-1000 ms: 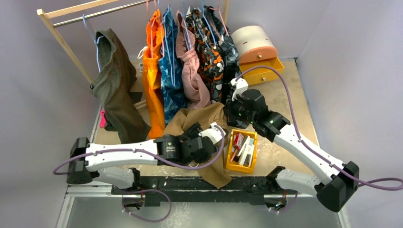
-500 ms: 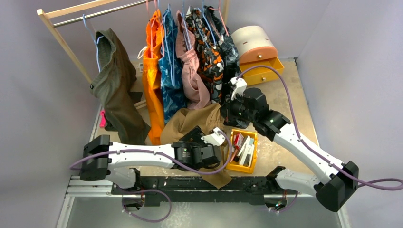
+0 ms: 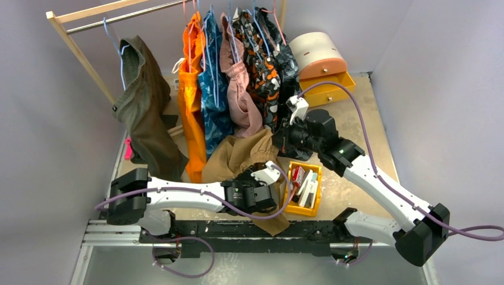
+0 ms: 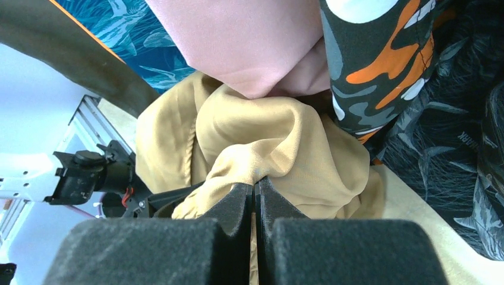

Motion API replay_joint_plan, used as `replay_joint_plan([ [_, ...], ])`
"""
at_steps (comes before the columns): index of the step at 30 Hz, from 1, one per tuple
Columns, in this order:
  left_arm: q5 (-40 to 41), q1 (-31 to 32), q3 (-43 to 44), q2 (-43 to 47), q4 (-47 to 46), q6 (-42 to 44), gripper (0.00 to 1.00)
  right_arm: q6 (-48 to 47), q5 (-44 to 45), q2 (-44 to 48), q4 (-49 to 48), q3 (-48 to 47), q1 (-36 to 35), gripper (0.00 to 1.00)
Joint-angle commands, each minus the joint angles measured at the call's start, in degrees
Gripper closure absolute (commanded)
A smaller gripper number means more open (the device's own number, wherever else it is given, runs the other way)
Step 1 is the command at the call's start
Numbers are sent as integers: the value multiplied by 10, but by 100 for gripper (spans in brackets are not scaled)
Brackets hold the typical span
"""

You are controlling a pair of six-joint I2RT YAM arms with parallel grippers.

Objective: Place the shorts on the hanger
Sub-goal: Adjust the shorts at the center of the board.

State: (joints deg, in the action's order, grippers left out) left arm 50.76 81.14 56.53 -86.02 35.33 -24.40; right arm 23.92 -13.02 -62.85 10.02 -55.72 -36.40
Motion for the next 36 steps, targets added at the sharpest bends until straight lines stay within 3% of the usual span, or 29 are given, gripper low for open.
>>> replay_joint_plan([
  [1, 58, 1, 4, 19, -2, -34, 74, 10, -19, 29, -15, -2, 2, 100],
  [6, 71, 2, 44, 70, 41, -65, 100, -15, 11, 26, 16, -14, 2, 100],
  [11, 56, 1, 95, 150, 60, -104, 100, -30, 23, 17, 20, -20, 3, 100],
  [12, 56, 1, 101, 164, 59, -111, 100, -30, 19, 15, 17, -21, 2, 94],
  [15, 72, -6, 121, 200, 55, -145, 100, -31, 6, 23, 9, -19, 2, 53],
  [16, 74, -14, 126, 209, 55, -157, 100, -35, 4, 30, 9, -18, 2, 44],
  [20, 68, -58, 131, 246, 42, -201, 100, -63, 5, 70, 18, -12, 1, 24],
  [26, 74, -86, 142, 260, 17, -209, 100, -64, -31, 130, 88, 21, 1, 20],
  [32, 81, -87, 144, 232, 11, -209, 100, -26, -94, 148, 94, 90, -5, 16],
  [36, 87, -87, 148, 222, 11, -210, 100, 10, -67, 124, 84, 119, -41, 16],
])
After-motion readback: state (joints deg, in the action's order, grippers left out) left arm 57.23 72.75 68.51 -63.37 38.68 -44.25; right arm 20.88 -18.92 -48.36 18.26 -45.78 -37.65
